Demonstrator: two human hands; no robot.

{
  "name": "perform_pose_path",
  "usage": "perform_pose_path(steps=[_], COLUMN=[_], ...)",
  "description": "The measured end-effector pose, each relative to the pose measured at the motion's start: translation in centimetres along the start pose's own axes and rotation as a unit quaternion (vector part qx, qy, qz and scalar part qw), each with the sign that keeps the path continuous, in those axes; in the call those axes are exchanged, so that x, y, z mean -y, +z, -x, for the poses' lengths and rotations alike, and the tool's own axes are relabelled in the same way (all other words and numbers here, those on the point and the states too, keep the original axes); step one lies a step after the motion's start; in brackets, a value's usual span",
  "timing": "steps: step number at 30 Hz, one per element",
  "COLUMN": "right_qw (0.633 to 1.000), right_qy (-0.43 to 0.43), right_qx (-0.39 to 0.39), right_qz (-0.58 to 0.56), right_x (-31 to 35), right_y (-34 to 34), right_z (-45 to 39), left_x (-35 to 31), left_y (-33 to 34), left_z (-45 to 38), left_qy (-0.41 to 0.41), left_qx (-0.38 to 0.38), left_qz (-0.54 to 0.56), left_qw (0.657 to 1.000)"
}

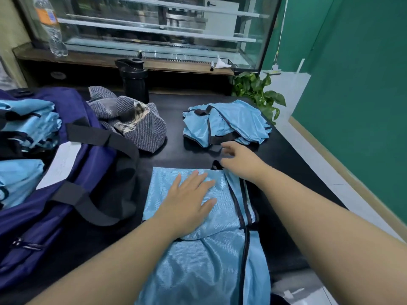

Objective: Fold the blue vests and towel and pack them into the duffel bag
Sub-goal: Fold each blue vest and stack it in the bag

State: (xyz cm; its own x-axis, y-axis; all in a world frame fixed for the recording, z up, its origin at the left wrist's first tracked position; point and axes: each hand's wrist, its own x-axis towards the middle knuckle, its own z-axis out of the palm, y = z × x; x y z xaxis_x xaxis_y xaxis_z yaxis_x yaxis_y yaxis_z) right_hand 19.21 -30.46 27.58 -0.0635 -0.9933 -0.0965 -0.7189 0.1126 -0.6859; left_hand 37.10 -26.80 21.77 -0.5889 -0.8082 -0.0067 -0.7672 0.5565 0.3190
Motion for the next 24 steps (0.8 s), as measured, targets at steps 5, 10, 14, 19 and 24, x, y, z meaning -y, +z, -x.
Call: perform_pose_path(steps=[5,10,14,19,24], right_qw=[0.996,0.977,0.951,0.951,0.957], right_qy=[0.0,0.037,0.116,0.162,0.141], right_qx=[0.08,-0.129,-0.197,-0.111,-0.079], right_qz=[0.028,-0.164,-0.206,-0.241,-0.243], right_x=[0.2,-1.9,-5.0,-6.5,-7.1], right_y=[0.9,-1.9,-4.7,-3.8,-3.3], right_z=[-1.4,-1.0,0.2,1.8,3.4], left_x=[0.2,0.3,0.1,0.0,-1.3], left_y=[0.7,0.7,0.6,0.3,-0.5], left_z=[0.3,0.5,0.4,0.3,0.7], left_qy=[0.008,0.0,-0.007,-0.016,0.002], left_qx=[-0.038,-0.048,-0.023,0.017,0.037], left_qz=[0.025,0.035,0.031,0.019,0.056], left_qw=[0.999,0.998,0.999,1.0,0.998])
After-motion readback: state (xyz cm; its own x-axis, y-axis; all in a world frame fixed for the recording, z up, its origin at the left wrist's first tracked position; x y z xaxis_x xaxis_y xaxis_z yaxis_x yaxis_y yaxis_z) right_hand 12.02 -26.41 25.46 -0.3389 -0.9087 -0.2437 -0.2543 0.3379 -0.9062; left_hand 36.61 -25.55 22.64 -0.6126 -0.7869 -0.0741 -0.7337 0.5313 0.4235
